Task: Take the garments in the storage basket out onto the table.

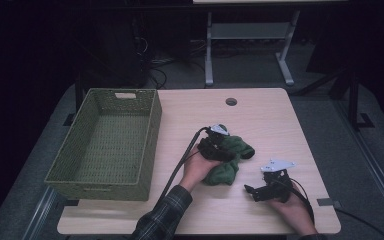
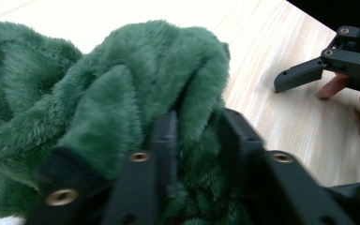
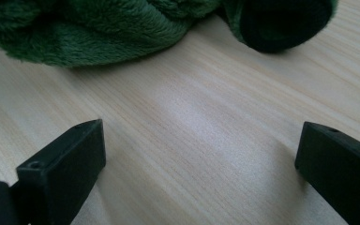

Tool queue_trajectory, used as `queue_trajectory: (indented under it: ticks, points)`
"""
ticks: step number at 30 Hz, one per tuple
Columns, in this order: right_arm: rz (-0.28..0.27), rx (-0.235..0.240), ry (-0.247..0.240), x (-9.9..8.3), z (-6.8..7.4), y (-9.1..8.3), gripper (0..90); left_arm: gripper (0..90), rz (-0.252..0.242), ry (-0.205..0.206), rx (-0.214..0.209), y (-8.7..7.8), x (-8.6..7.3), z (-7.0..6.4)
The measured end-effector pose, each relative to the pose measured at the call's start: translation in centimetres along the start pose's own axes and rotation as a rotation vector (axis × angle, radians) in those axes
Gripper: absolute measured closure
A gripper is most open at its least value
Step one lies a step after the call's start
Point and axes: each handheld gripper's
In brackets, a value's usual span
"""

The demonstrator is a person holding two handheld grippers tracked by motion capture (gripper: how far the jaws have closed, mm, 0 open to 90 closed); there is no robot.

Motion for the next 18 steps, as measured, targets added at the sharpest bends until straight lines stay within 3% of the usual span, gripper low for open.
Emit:
queue_trajectory:
  ticks: [6, 10, 18]
  points:
    - [0.001, -0.001, -0.002, 0.0, 0.0, 0.0, 1.8, 42.2, -0.020, 0.016, -0.005, -1.9, -0.1, -0.8]
    - [0.002, 0.000, -0.005, 0.0, 0.0, 0.0, 1.7, 31.3, -0.017, 0.063, 0.034, -3.5, -0.7, -0.9]
    - [0.002, 0.000, -0.004, 0.0, 0.0, 0.0, 1.8, 22.6, -0.046, 0.040, 0.074, -6.3, -3.5, -0.7]
Point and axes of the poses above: each handheld gripper's, and its own axes: y roughly forward along the jaws, x roughly out of its top, z roughly to its left, and after that the axes turned 12 degrees about z, right-handed
